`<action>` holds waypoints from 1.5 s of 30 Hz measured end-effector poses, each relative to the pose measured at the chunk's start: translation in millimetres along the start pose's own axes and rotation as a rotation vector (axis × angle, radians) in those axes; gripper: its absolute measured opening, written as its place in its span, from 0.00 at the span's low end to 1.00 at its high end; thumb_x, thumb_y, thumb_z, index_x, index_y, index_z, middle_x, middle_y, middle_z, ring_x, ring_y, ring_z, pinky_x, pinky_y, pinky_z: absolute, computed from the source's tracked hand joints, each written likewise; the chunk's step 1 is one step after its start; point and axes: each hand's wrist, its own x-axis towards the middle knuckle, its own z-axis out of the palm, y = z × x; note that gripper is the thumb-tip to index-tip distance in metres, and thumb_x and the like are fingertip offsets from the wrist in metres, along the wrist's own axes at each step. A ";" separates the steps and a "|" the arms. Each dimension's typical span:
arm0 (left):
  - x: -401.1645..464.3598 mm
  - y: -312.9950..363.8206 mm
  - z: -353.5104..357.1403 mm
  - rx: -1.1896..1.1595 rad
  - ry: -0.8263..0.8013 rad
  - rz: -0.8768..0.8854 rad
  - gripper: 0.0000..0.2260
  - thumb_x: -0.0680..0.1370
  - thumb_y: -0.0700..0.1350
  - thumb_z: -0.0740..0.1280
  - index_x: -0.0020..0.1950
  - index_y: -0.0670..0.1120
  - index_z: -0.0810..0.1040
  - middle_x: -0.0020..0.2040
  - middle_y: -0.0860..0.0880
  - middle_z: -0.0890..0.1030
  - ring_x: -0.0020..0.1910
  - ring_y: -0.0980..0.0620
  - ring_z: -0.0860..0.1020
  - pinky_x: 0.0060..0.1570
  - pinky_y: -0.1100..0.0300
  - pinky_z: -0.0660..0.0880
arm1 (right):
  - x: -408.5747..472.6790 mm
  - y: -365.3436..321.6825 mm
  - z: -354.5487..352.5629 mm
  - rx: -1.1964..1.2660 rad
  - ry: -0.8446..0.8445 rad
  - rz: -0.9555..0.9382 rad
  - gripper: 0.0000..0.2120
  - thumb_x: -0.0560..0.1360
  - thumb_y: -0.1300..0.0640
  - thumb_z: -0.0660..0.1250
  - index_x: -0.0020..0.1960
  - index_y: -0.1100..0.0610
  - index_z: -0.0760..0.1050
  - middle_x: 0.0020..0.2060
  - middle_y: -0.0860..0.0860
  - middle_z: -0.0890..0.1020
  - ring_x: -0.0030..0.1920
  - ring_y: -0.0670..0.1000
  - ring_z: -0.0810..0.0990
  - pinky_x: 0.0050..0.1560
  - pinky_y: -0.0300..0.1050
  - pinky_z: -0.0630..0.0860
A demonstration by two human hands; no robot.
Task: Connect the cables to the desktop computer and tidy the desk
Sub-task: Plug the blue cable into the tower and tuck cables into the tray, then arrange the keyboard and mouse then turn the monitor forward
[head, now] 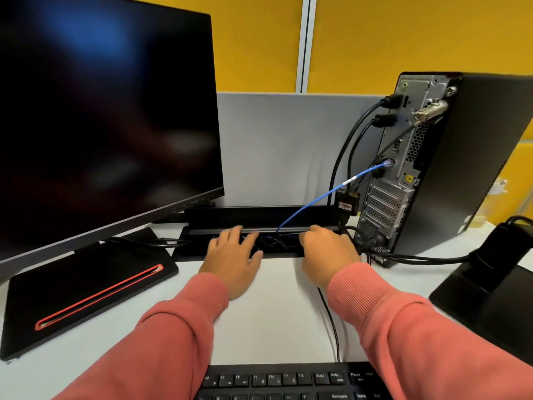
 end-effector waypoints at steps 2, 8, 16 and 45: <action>-4.2 -10.3 -0.9 -0.006 -0.030 -0.098 0.28 0.85 0.61 0.47 0.84 0.53 0.51 0.84 0.45 0.52 0.82 0.45 0.50 0.80 0.47 0.48 | -1.7 -2.8 5.7 0.004 0.009 -0.047 0.17 0.76 0.65 0.59 0.63 0.54 0.74 0.58 0.53 0.74 0.61 0.58 0.74 0.57 0.55 0.69; -4.5 -17.5 -4.3 0.016 -0.185 -0.166 0.30 0.84 0.64 0.42 0.84 0.52 0.51 0.84 0.43 0.48 0.83 0.44 0.52 0.81 0.48 0.48 | 4.4 -12.9 20.0 -0.091 -0.216 -0.048 0.20 0.78 0.61 0.58 0.70 0.55 0.70 0.63 0.52 0.73 0.65 0.58 0.72 0.65 0.58 0.66; -8.9 -17.0 -5.7 0.010 -0.208 -0.124 0.29 0.84 0.63 0.41 0.84 0.55 0.44 0.84 0.43 0.46 0.83 0.46 0.48 0.81 0.49 0.45 | 1.7 -11.6 19.7 -0.039 -0.233 -0.061 0.21 0.77 0.62 0.58 0.69 0.56 0.69 0.61 0.52 0.74 0.62 0.58 0.76 0.64 0.58 0.68; -68.6 102.6 -54.4 -0.246 -0.310 0.156 0.26 0.86 0.61 0.49 0.83 0.61 0.48 0.85 0.50 0.46 0.83 0.46 0.52 0.79 0.44 0.54 | -198.8 143.6 48.4 0.487 0.067 0.253 0.20 0.80 0.38 0.56 0.70 0.24 0.59 0.64 0.35 0.68 0.62 0.52 0.71 0.69 0.50 0.68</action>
